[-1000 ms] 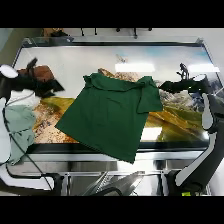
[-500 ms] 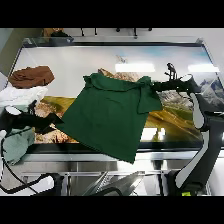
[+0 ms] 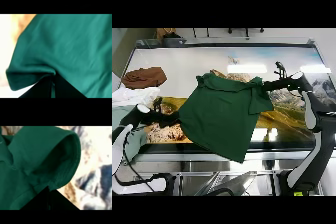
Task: Fold the shirts.
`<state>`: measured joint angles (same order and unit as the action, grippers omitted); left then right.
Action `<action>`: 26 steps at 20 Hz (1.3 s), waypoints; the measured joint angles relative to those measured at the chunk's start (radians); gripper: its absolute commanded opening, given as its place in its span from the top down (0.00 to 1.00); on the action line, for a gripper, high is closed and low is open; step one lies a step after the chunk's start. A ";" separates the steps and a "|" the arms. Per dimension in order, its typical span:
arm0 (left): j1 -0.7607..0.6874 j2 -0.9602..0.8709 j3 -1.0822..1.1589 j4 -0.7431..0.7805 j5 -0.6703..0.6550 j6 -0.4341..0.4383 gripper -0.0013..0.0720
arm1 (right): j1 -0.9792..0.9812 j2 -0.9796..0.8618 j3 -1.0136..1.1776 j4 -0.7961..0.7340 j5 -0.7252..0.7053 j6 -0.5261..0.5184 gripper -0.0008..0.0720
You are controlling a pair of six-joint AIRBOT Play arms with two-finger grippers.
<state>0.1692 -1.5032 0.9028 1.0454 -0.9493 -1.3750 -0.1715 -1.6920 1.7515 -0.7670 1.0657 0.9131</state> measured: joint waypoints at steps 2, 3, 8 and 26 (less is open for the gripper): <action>-0.027 -0.054 0.131 0.034 0.026 0.006 0.97 | -0.017 0.031 0.000 -0.042 0.034 0.039 0.97; -0.035 -0.083 0.212 0.032 0.032 0.006 0.97 | -0.027 0.045 0.000 -0.075 0.045 0.066 0.97; -0.049 -0.283 0.732 0.008 0.079 0.007 0.97 | -0.063 0.146 -0.111 -0.199 0.245 0.179 0.97; 0.036 -0.398 0.961 0.019 -0.396 -0.032 0.27 | -0.051 0.698 -0.912 -0.215 0.049 0.293 0.96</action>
<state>0.2054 -1.9015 1.8633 1.0641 -1.3457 -1.4067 -0.2226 -0.9943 0.8394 -0.9821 1.1149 1.2064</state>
